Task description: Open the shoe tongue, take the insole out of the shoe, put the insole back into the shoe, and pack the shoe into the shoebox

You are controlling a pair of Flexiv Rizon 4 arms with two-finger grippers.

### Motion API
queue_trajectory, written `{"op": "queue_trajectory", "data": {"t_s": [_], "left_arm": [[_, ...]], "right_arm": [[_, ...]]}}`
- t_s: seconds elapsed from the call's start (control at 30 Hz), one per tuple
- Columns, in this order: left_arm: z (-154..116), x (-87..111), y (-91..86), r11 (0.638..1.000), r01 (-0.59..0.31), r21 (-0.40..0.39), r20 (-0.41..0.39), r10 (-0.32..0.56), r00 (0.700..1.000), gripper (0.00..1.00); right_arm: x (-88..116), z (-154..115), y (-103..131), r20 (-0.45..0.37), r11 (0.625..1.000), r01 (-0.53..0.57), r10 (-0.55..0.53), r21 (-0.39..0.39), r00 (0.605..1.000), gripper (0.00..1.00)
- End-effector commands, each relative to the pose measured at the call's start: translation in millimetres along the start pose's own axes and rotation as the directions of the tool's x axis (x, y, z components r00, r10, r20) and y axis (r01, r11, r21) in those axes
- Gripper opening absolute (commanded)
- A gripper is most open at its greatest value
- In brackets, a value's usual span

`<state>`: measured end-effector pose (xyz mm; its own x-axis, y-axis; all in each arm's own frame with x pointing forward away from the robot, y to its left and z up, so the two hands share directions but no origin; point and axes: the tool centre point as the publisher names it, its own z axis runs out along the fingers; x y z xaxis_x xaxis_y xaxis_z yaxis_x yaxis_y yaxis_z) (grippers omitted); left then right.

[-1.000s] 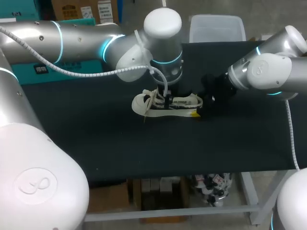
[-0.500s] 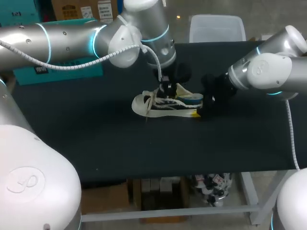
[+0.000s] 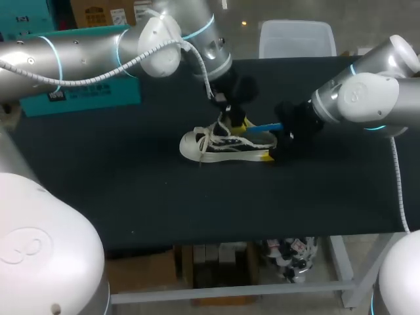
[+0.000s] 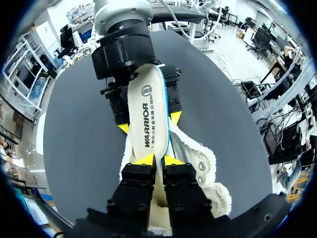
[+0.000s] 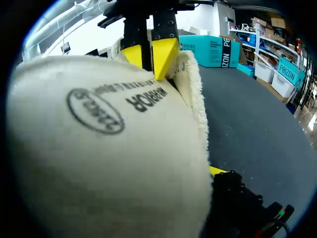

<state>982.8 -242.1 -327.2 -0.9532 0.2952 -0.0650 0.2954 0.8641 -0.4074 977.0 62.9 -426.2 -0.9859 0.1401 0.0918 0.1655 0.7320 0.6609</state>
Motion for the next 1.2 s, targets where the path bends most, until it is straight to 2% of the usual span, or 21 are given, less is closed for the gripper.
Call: {"op": "queue_trajectory", "data": {"t_s": [0.03,0.23,0.47,0.83,0.87,0.9,0.93,0.97,1.2], "left_arm": [[-18.4,8.8,1.0,0.996,-0.029,0.081,-0.002,0.029,1.000,0.00],[-42.6,19.0,-12.1,0.981,-0.095,0.171,-0.007,0.098,0.995,0.00],[-72.6,29.3,-33.2,0.942,-0.166,0.292,0.010,0.170,0.985,0.00],[-105.5,45.4,-52.5,0.887,-0.254,0.387,0.040,0.259,0.965,0.00],[-108.3,47.3,-53.4,0.881,-0.263,0.392,0.044,0.268,0.963,0.00],[-111.8,49.8,-54.4,0.876,-0.273,0.398,0.049,0.276,0.960,0.00],[-113.5,51.0,-55.0,0.873,-0.278,0.402,0.051,0.281,0.958,0.00],[-117.3,53.2,-56.2,0.869,-0.285,0.405,0.057,0.287,0.956,0.00],[-136.3,63.8,-59.1,0.845,-0.324,0.426,0.090,0.317,0.944,0.00]], "right_arm": [[3.0,6.1,-4.1,0.000,1.000,0.001,-0.001,-0.002,1.000,0.00],[3.0,6.1,-4.1,0.000,1.000,0.001,-0.001,-0.002,1.000,0.00],[3.0,6.1,-4.1,0.000,1.000,0.001,-0.001,-0.002,1.000,0.00],[3.0,-4.0,-3.2,0.002,1.000,0.009,-0.009,0.028,1.000,0.00],[2.8,-5.3,-3.2,0.002,1.000,0.008,-0.009,0.030,1.000,0.20],[2.9,-7.3,-2.9,0.001,0.999,0.009,-0.009,0.033,1.000,0.55],[3.0,-8.3,-2.6,0.000,0.999,0.011,-0.011,0.036,1.000,0.82],[3.1,-11.0,-2.0,0.000,0.999,0.011,-0.011,0.045,1.000,1.00],[3.2,-36.4,1.3,0.020,0.996,0.005,-0.007,0.086,1.000,1.00]]}}
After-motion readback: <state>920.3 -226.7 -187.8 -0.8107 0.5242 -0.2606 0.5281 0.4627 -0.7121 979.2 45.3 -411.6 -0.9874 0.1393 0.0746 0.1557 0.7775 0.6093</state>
